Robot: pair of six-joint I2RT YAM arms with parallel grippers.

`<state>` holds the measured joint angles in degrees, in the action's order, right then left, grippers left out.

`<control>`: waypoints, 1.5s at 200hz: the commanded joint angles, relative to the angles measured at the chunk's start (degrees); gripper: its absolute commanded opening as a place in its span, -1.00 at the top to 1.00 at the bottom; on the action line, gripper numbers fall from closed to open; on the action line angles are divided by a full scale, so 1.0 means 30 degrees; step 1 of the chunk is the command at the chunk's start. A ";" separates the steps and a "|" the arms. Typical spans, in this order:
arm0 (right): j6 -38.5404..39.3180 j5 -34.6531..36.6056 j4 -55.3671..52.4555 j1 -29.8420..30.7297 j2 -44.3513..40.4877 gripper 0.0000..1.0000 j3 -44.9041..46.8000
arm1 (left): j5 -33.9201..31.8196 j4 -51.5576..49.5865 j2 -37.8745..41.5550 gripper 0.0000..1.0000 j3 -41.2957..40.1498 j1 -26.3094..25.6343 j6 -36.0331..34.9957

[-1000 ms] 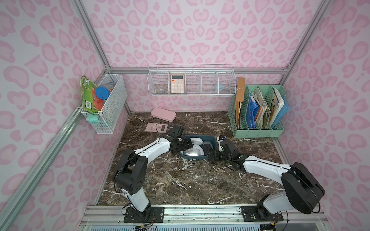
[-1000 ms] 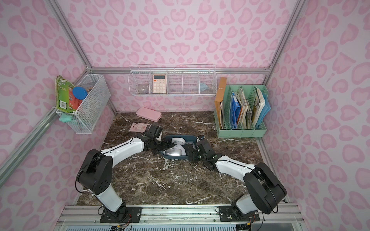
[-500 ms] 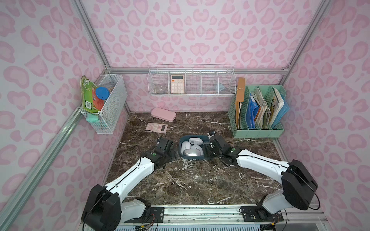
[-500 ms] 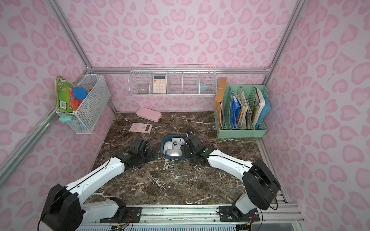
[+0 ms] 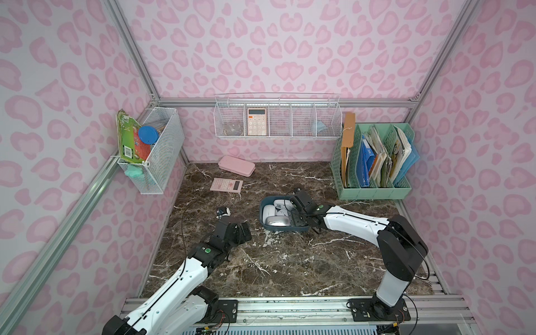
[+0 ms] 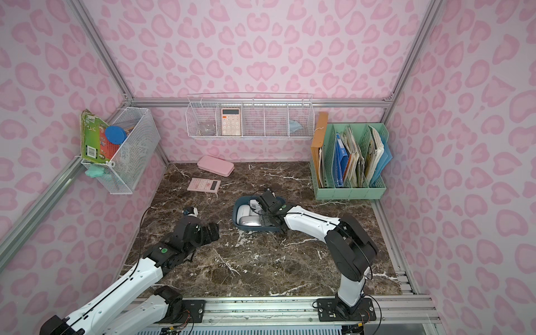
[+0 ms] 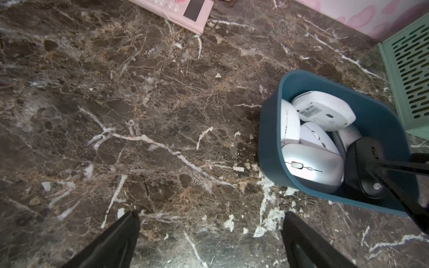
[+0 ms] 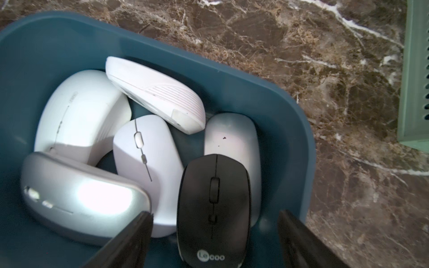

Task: Take out the mouse from the storage box
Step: Pick up the mouse from the storage box.

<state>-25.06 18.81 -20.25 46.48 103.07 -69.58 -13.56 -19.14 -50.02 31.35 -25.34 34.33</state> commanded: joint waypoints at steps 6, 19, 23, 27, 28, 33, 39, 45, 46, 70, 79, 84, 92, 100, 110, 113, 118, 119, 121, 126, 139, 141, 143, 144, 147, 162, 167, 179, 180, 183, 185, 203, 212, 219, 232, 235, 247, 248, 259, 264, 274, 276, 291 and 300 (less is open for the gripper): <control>-0.0087 0.0692 -0.1201 -0.0015 0.0756 -0.80 -0.0792 | -0.0231 0.0173 0.0186 -0.98 0.0087 0.0010 -0.0339; -0.0130 0.0753 -0.1301 -0.0009 0.1167 -0.83 -0.1013 | -0.0234 0.0076 0.0201 -0.98 0.0187 0.0010 -0.0309; -0.0144 0.0835 -0.1346 -0.0012 0.1294 -0.83 -0.1074 | -0.0233 0.0048 0.0215 -0.98 0.0211 0.0007 -0.0309; -0.0147 0.0895 -0.1408 0.0002 0.1421 -0.83 -0.1156 | -0.0228 0.0058 0.0236 -0.98 0.0213 -0.0010 -0.0309; -0.0160 0.0916 -0.1430 -0.0011 0.1463 -0.83 -0.1169 | -0.0241 0.0054 0.0237 -0.98 0.0213 0.0000 -0.0309; -0.0205 0.0987 -0.1511 -0.0013 0.1613 -0.84 -0.1250 | -0.0240 0.0052 0.0288 -0.98 0.0177 -0.0008 -0.0295; -0.0274 0.1025 -0.1653 0.0001 0.1797 -0.83 -0.1374 | -0.0266 -0.0004 0.0340 -0.98 0.0183 -0.0006 -0.0280; -0.0288 0.1026 -0.1708 -0.0026 0.1972 -0.83 -0.1484 | -0.0287 -0.0069 0.0396 -0.98 0.0184 -0.0010 -0.0280; -0.0289 0.1026 -0.1742 -0.0025 0.1987 -0.83 -0.1508 | -0.0285 -0.0083 0.0405 -0.98 0.0198 0.0000 -0.0280; -0.0404 0.1038 -0.1763 -0.0045 0.2364 -0.82 -0.1610 | -0.0280 -0.0160 0.0632 -0.98 0.0220 -0.0001 -0.0265; -0.0506 0.1066 -0.1817 -0.0024 0.2440 -0.80 -0.1619 | -0.0356 -0.0202 0.0702 -0.98 0.0206 -0.0010 -0.0253; -0.0507 0.1006 -0.1814 -0.0048 0.2492 -0.79 -0.1631 | -0.0423 -0.0240 0.0734 -0.98 0.0206 -0.0012 -0.0251; -0.0526 0.0910 -0.1779 -0.0018 0.2527 -0.77 -0.1619 | -0.0458 -0.0333 0.0763 -0.98 0.0241 0.0007 -0.0251; -0.0529 0.0851 -0.1706 -0.0007 0.2537 -0.75 -0.1555 | -0.0452 -0.0331 0.0793 -0.98 0.0256 -0.0009 -0.0247; -0.0534 0.0810 -0.1681 -0.0018 0.2581 -0.69 -0.1477 | -0.0402 -0.0330 0.0821 -0.98 0.0270 -0.0011 -0.0251; -0.0540 0.0819 -0.1701 0.0002 0.2587 -0.67 -0.1489 | -0.0405 -0.0319 0.0823 -0.98 0.0268 0.0004 -0.0251; -0.0553 0.0806 -0.1695 0.0002 0.2616 -0.64 -0.1497 | -0.0444 -0.0303 0.0824 -0.98 0.0243 0.0005 -0.0251; -0.0553 0.0813 -0.1706 0.0004 0.2617 -0.63 -0.1500 | -0.0452 -0.0302 0.0809 -0.98 0.0228 -0.0007 -0.0251; -0.0575 0.0797 -0.1714 -0.0010 0.2617 -0.62 -0.1525 | -0.0458 -0.0316 0.0798 -0.98 0.0239 0.0006 -0.0251; -0.0578 0.0771 -0.1717 0.0005 0.2641 -0.60 -0.1532 | -0.0514 -0.0345 0.0780 -0.98 0.0255 0.0005 -0.0222; -0.0557 0.0689 -0.1676 -0.0010 0.2617 -0.54 -0.1504 | -0.0566 -0.0392 0.0736 -0.98 0.0299 -0.0009 -0.0192; -0.0561 0.0658 -0.1664 0.0000 0.2617 -0.52 -0.1478 | -0.0574 -0.0390 0.0721 -0.98 0.0300 -0.0017 -0.0192; -0.0577 0.0648 -0.1681 -0.0004 0.2595 -0.51 -0.1460 | -0.0532 -0.0404 0.0710 -0.98 0.0301 0.0004 -0.0185; -0.0565 0.0646 -0.1684 0.0001 0.2592 -0.50 -0.1467 | -0.0525 -0.0396 0.0708 -0.98 0.0301 -0.0008 -0.0188; -0.0577 0.0638 -0.1676 0.0005 0.2588 -0.49 -0.1473 | -0.0519 -0.0379 0.0707 -0.98 0.0301 0.0004 -0.0192; -0.0553 0.0582 -0.1639 0.0061 0.2544 -0.39 -0.1474 | -0.0670 -0.0332 0.0597 -0.98 0.0319 -0.0001 -0.0221; -0.0553 0.0563 -0.1602 0.0068 0.2489 -0.37 -0.1473 | -0.0741 -0.0376 0.0539 -0.98 0.0313 -0.0011 -0.0221; -0.0524 0.0609 -0.1478 0.0145 0.2335 -0.34 -0.1416 | -0.0811 -0.0461 0.0421 -0.98 0.0409 -0.0011 -0.0221; -0.0524 0.0612 -0.1451 0.0163 0.2315 -0.34 -0.1416 | -0.0811 -0.0469 0.0417 -0.98 0.0428 0.0000 -0.0221; -0.0513 0.0622 -0.1427 0.0171 0.2272 -0.33 -0.1408 | -0.0811 -0.0480 0.0414 -0.98 0.0441 -0.0013 -0.0221; -0.0485 0.0610 -0.1381 0.0164 0.2231 -0.33 -0.1414 | -0.0797 -0.0485 0.0414 -0.98 0.0431 0.0004 -0.0221; -0.0361 0.0464 -0.1331 0.0218 0.2064 -0.25 -0.1524 | -0.0810 -0.0497 0.0421 -0.98 0.0417 -0.0018 -0.0192; -0.0363 0.0482 -0.1493 0.0268 0.2032 -0.25 -0.1709 | -0.0869 -0.0560 0.0353 -0.98 0.0427 0.0004 -0.0188; -0.0334 0.0537 -0.1570 0.0314 0.1962 -0.25 -0.1820 | -0.0884 -0.0672 0.0204 -0.98 0.0569 0.0004 -0.0199; -0.0189 0.0790 -0.1541 0.0397 0.1751 -0.25 -0.1826 | -0.0784 -0.0692 -0.0059 -0.98 0.0703 0.0007 -0.0163; -0.0196 0.0828 -0.1541 0.0409 0.1692 -0.25 -0.1829 | -0.0757 -0.0661 -0.0103 -0.98 0.0703 -0.0016 -0.0189; -0.0199 0.0977 -0.1713 0.0415 0.1470 -0.25 -0.1998 | -0.0808 -0.0583 -0.0285 -0.98 0.0711 -0.0012 -0.0192; -0.0201 0.0986 -0.1729 0.0415 0.1443 -0.25 -0.2029 | -0.0824 -0.0589 -0.0302 -0.98 0.0725 -0.0001 -0.0192; -0.0221 0.1081 -0.1834 0.0458 0.1098 -0.25 -0.2170 | -0.0909 -0.0732 -0.0409 -0.98 0.0769 0.0006 -0.0166; -0.0205 0.1115 -0.1819 0.0474 0.0902 -0.25 -0.2177 | -0.0878 -0.0793 -0.0435 -0.98 0.0824 -0.0014 -0.0161; -0.0151 0.1219 -0.1776 0.0575 0.0461 -0.25 -0.2119 | -0.0794 -0.0833 -0.0358 -0.98 0.0830 0.0004 -0.0136; -0.0152 0.1250 -0.1797 0.0587 0.0372 -0.25 -0.2119 | -0.0763 -0.0844 -0.0321 -0.98 0.0843 -0.0013 -0.0142; -0.0199 0.1329 -0.1933 0.0675 -0.0144 -0.25 -0.2131 | -0.0861 -0.0894 -0.0061 -0.98 0.0789 -0.0003 -0.0107; -0.0217 0.1328 -0.2131 0.0800 -0.0430 -0.24 -0.2255 | -0.0956 -0.0987 0.0067 -0.98 0.0779 -0.0001 -0.0078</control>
<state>-25.80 21.41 -25.17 48.31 103.61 -75.42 -15.62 -20.95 -50.68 33.36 -25.34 34.17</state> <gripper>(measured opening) 0.623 0.989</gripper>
